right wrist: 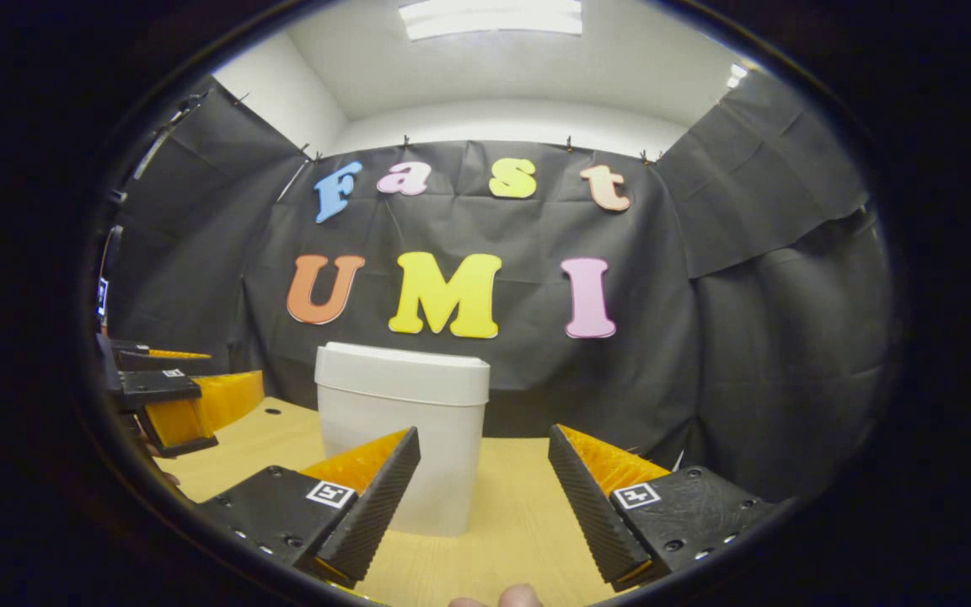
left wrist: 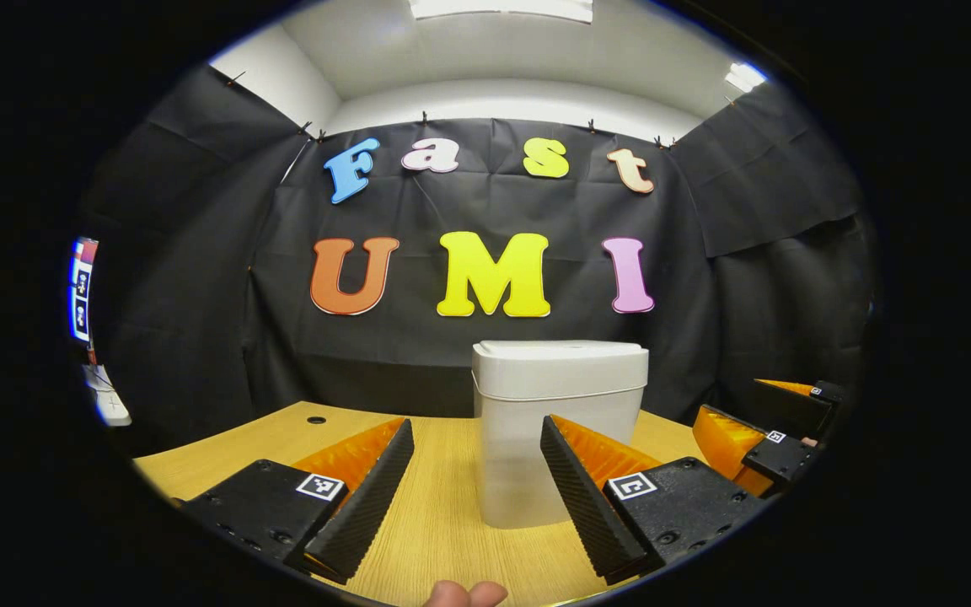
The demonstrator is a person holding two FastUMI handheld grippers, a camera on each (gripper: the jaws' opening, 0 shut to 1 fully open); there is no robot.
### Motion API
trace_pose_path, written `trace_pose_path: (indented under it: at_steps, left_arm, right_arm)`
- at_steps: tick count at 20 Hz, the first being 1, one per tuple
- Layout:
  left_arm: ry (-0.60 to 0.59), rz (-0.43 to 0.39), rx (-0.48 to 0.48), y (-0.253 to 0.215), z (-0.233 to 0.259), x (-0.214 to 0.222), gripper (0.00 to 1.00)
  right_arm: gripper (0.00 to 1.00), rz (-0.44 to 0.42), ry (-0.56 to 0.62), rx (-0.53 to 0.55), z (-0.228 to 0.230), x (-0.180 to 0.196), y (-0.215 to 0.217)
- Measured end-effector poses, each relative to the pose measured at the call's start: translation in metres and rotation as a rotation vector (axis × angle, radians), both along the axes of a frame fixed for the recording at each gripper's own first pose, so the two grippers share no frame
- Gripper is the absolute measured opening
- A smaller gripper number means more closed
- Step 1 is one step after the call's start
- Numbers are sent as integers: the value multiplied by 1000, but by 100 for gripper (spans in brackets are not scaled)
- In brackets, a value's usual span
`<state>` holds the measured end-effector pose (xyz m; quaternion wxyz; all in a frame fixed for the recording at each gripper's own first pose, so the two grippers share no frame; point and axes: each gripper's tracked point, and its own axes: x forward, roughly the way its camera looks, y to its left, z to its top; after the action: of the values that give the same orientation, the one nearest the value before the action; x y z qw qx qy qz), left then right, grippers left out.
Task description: Press the lid of the desktop garbage bin to open it, pick up the crumpled paper on the desktop and throw it into the bin, then pick up the pop can on the desktop and drop it into the bin, and finally close the garbage bin lid.
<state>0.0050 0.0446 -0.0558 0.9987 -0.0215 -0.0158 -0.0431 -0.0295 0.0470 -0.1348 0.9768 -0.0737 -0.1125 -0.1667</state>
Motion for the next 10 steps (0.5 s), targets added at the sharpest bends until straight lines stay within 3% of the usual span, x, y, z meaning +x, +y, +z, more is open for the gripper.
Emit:
trace_pose_path:
  at_steps: [10]
  left_arm:
    - [-4, 18, 2, 2, 1, -1, 98]
  right_arm:
    - [98, -32, -2, 25, 3, 5, -7]
